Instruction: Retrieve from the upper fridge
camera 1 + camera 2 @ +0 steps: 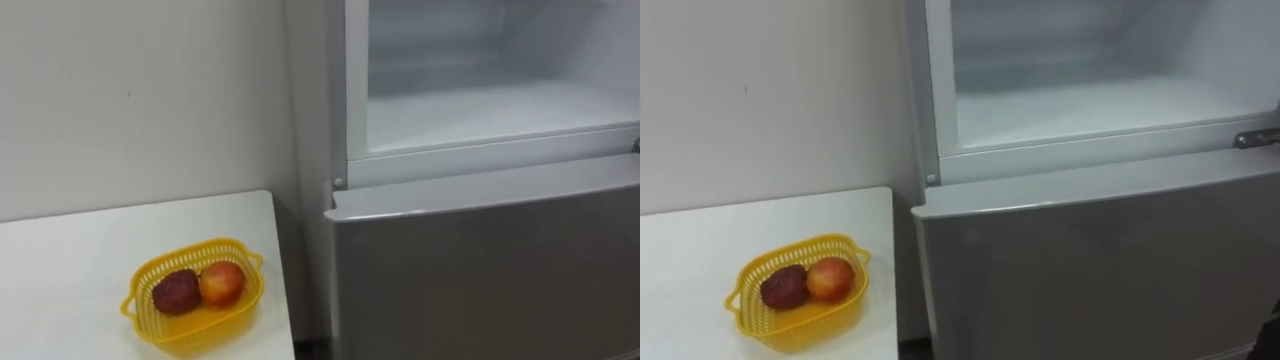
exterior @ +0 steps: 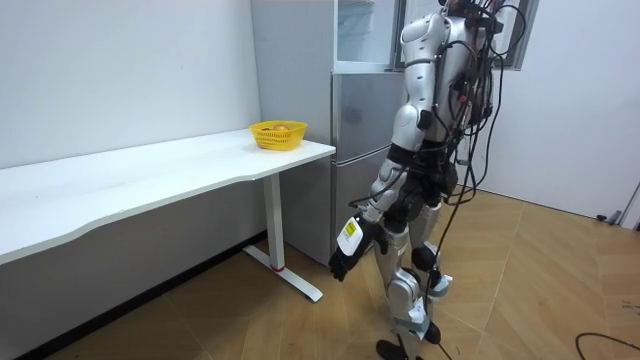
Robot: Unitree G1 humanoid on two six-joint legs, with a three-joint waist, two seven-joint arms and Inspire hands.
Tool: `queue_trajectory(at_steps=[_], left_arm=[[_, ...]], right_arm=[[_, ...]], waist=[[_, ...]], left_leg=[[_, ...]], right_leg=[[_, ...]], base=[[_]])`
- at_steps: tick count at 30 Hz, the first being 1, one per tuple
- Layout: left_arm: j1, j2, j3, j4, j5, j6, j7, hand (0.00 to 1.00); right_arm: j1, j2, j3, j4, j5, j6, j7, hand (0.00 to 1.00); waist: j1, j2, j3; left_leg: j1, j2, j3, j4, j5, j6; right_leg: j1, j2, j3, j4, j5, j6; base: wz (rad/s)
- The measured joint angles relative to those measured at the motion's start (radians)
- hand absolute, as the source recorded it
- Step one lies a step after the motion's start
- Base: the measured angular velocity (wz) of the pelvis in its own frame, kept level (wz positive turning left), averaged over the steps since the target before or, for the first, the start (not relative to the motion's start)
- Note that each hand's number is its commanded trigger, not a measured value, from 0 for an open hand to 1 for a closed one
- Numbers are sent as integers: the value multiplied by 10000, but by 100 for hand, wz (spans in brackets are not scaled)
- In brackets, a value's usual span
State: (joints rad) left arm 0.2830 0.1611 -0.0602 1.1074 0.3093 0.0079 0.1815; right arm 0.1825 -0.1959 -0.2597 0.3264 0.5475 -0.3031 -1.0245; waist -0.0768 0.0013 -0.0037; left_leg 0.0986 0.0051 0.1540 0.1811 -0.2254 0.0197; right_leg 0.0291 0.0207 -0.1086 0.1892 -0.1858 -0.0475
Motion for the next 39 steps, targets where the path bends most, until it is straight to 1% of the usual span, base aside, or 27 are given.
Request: queue_trajectory(at_steps=[1, 2, 3, 4, 6, 7, 8, 9, 10, 12, 14, 16, 17, 19, 21, 22, 24, 25, 26, 27, 28, 29, 30, 34, 36, 39], left_arm=[[1, 0, 76, 0, -1, -2, -13, 0], [-8, 1, 277, -15, -1, -14, -69, 0], [19, 6, 548, -123, -6, -27, -187, 0], [28, 19, 649, -156, -15, -43, -212, 0], [58, 124, 1081, -295, -6, -71, -400, 0], [60, 150, 1195, -314, 9, -73, -445, 0], [72, 195, 1330, -325, 54, -64, -507, 0], [142, 251, 1372, -394, 51, -52, -609, 0], [172, 279, 1380, -422, 51, -46, -645, 0], [164, 317, 1676, -535, 72, 70, -789, 0], [178, 381, 1826, -612, 98, 127, -881, 0], [180, 402, 1973, -690, 256, 171, -1055, 0], [206, 406, 2092, -780, 304, 188, -1190, 0], [343, 406, 2288, -1094, 305, 209, -1337, 0], [376, 440, 2591, -1322, 302, 217, -1477, 0], [376, 464, 2636, -1369, 302, 222, -1515, 0], [362, 491, 2843, -1458, 331, 305, -1548, 0], [360, 493, 2867, -1459, 361, 335, -1547, 0], [364, 496, 2947, -1460, 372, 406, -1547, 0], [383, 516, 2963, -1470, 384, 534, -1546, 0], [395, 518, 2976, -1468, 393, 599, -1546, 0], [409, 519, 3035, -1460, 446, 700, -1551, 0], [408, 520, 3141, -1456, 505, 794, -1559, 0], [412, 550, 3261, -1456, 573, 993, -1733, 0], [412, 585, 3352, -1459, 572, 1123, -1846, 0], [447, 600, 3354, -1460, 566, 1182, -1924, 0]], right_arm=[[-116, -27, -203, 159, 259, 1, -23, 0], [-278, -75, -639, 346, 792, 7, -97, 0], [-364, -187, -1042, 447, 1264, 8, -150, 0], [-420, -268, -1239, 531, 1447, 8, -149, 0], [-529, -640, -1846, 877, 2184, 9, -48, 0], [-590, -720, -2023, 1012, 2378, 24, 16, 0], [-706, -903, -2299, 1209, 2696, 133, 53, 0], [-786, -1119, -2466, 1301, 3206, 218, 143, 0], [-842, -1243, -2507, 1392, 3550, 235, 222, 0], [-1025, -1570, -2967, 1666, 4894, 450, 594, 0], [-1227, -1580, -3188, 1888, 5264, 460, 835, 0], [-1388, -1640, -3293, 2239, 5486, 485, 1170, 0], [-1516, -1685, -3541, 2374, 5796, 605, 1390, 0], [-1908, -1981, -3675, 2790, 6298, 741, 1632, 0], [-2463, -2447, -3876, 3301, 6869, 885, 2147, 0], [-2605, -2576, -3924, 3473, 7060, 910, 2296, 0], [-3265, -3224, -3947, 4463, 7675, 1173, 2836, 0], [-3442, -3392, -3959, 4704, 7859, 1272, 2959, 0], [-3733, -3679, -4051, 5106, 8144, 1467, 3187, 0], [-3955, -3857, -4296, 5431, 8327, 1614, 3416, 0], [-4092, -3965, -4376, 5676, 8435, 1662, 3533, 0], [-4295, -4158, -4501, 6081, 8659, 1762, 3695, 0], [-4436, -4236, -4734, 6333, 8726, 1854, 3840, 0], [-4592, -4429, -4775, 6416, 8982, 2130, 4174, 0], [-4593, -4621, -4814, 6416, 9068, 2335, 4280, 0], [-4650, -4838, -4812, 6415, 9083, 2388, 4377, 0]], waist=[[-6, -32, 10], [-34, -88, 10], [-80, -139, 4], [-111, -164, 11], [-175, -279, -9], [-200, -310, -16], [-245, -357, -20], [-257, -380, -14], [-264, -398, -3], [-272, -476, 22], [-279, -581, 59], [-297, -650, 65], [-303, -681, 49], [-303, -696, 50], [-319, -708, 39], [-320, -717, 38], [-334, -739, 30], [-329, -740, 29], [-329, -743, 28], [-317, -753, 26], [-313, -765, 23], [-319, -784, 22], [-318, -809, 26], [-339, -860, 22], [-345, -952, 27], [-343, -1078, 30]], left_leg=[[-6, 0, 0, -1, 0, 0], [-33, 0, 2, -1, 0, 0], [-76, -2, 2, -1, 0, 0], [-92, -4, 1, 0, 0, 0], [-143, -7, -22, 1, 0, 0], [-149, -5, -23, 0, 0, 0], [-148, -4, -22, -3, 0, 0], [-130, -4, -15, -14, 0, 0], [-104, -3, -11, -26, 0, 0], [-36, 15, 15, -176, 2, 1], [-27, 27, 76, -171, 2, 1], [-25, 23, 78, -162, 2, 1], [-30, 13, 76, -158, 2, 1], [-64, -1, 76, -148, 2, 1], [-157, -9, 57, -145, 3, 3], [-165, -9, 53, -148, 3, 3], [-176, -6, 59, -150, 4, 3], [-179, -6, 61, -151, 4, 3], [-183, -3, 62, -156, 4, 3], [-177, 4, 60, -158, 4, 3], [-172, 5, 59, -159, 4, 3], [-170, 6, 32, -159, 4, 3], [-169, 10, 16, -159, 4, 3], [-190, 9, 3, -159, 4, 3], [-186, 6, -21, -154, 4, 3], [-197, 4, -18, -152, 4, 3]], right_leg=[[-8, 2, 5, -1, -1, 0], [-57, 3, 20, 13, 0, 0], [-93, -3, 0, 6, 0, 0], [-102, -7, -15, 6, 0, 1], [-107, -10, -51, -19, 1, 2], [-106, -9, -59, -17, 2, 1], [-91, -9, -65, 9, 10, 1], [-90, 0, -48, 50, 14, -1], [-95, 4, -30, 96, 13, -1], [-109, 15, -27, 137, 10, -4], [-112, 22, 4, 127, 4, -12], [-129, 15, -14, 72, 4, -13], [-121, 8, -22, -7, 5, -7], [-162, -6, 0, 4, 6, 4], [-260, -8, -1, 43, 18, 18], [-266, -7, -6, 44, 22, 19], [-280, -3, 2, 155, 24, 17], [-280, -2, 8, 159, 24, 18], [-258, 3, 8, 159, 23, 16], [-240, 16, 9, 152, 22, 15], [-229, 18, 5, 147, 22, 15], [-213, 17, -20, 142, 22, 14], [-208, 14, -39, 144, 22, 14], [-233, 8, -50, 143, 23, 13], [-202, 7, -76, 132, 22, 12], [-265, 5, -77, 126, 21, 11]], base=[[0], [0], [0], [6], [5], [3], [0], [-6], [-13], [-7], [-2], [3], [4], [0], [0], [0], [0], [0], [0], [0], [0], [4], [4], [1], [4], [0]])
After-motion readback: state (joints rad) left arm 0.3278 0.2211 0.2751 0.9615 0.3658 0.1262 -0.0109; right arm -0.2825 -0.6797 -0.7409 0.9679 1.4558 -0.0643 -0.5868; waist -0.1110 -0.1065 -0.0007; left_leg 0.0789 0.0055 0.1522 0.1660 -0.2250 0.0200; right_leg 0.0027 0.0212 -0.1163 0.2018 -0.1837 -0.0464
